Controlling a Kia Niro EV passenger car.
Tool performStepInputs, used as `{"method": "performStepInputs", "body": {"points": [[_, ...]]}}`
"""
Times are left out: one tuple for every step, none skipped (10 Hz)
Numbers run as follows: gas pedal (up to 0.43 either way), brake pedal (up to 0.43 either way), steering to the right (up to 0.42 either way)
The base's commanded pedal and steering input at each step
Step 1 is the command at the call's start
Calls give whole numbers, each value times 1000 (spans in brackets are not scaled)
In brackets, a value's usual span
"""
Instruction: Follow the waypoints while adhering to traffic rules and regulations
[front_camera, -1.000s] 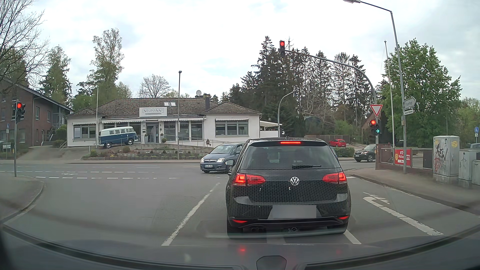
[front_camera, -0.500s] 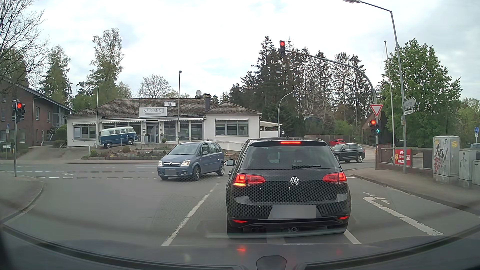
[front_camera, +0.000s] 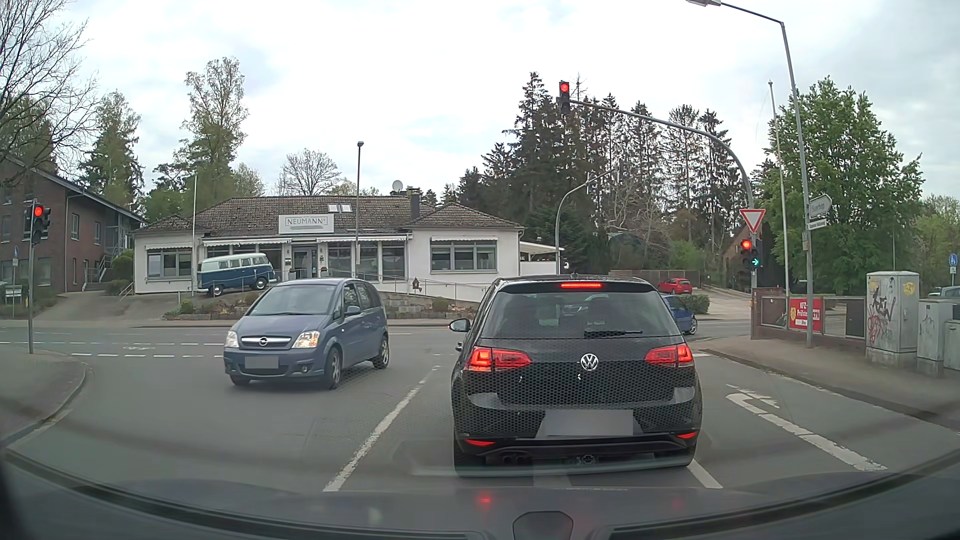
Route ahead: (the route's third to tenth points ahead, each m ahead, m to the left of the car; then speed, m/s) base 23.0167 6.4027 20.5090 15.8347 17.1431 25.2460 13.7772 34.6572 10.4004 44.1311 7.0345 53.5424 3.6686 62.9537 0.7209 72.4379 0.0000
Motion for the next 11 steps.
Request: {"method": "performStepInputs", "body": {"points": [[0, 244, -10], [0, 244, -10], [0, 244, -10], [0, 244, -10], [0, 244, -10], [0, 244, -10], [0, 244, -10], [0, 244, -10], [0, 244, -10], [0, 244, -10], [0, 244, -10]]}}
